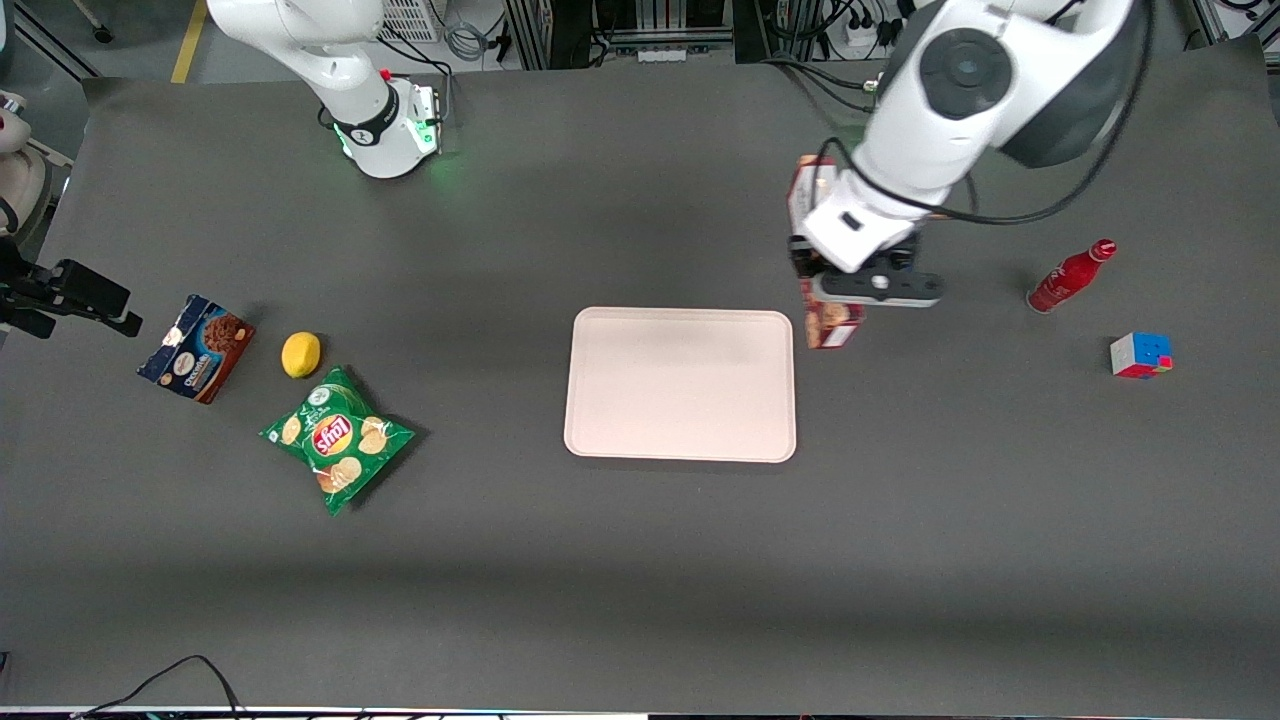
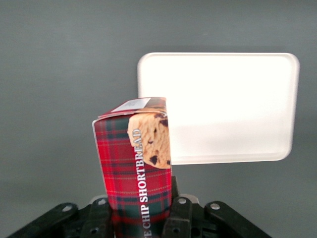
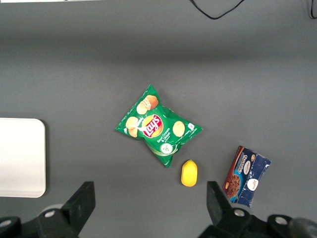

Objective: Place red cookie box on tray
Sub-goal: 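Lift the box and carry it over the white tray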

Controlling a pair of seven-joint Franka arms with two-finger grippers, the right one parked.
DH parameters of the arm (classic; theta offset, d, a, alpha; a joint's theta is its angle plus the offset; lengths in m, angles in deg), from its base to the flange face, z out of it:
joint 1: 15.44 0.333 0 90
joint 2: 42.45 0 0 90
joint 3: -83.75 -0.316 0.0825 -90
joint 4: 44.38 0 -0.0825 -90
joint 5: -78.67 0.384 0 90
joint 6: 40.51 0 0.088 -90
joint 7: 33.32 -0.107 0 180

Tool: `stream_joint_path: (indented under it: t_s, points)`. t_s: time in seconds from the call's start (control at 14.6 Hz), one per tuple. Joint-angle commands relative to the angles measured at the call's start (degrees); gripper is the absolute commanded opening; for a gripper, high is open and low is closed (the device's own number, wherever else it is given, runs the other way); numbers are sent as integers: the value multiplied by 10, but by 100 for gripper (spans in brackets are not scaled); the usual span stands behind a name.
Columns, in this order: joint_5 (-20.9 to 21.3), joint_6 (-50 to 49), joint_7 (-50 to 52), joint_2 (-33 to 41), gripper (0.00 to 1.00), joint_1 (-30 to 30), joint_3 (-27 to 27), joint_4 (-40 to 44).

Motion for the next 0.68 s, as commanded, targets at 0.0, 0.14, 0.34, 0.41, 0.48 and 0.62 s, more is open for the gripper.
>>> stream_joint_path:
  t_s: [0.0,0.14,0.34,0.41,0.48,0.62]
  points:
    - [2,22,57,-73,5,0,41,47]
    - [15,55,73,-114,5,-4,54,46]
    - [92,104,113,-183,5,-16,54,46]
    - [113,120,130,-201,5,-22,54,46]
    - [133,136,138,-217,5,-25,54,46]
    - [172,161,137,-251,5,-25,54,46]
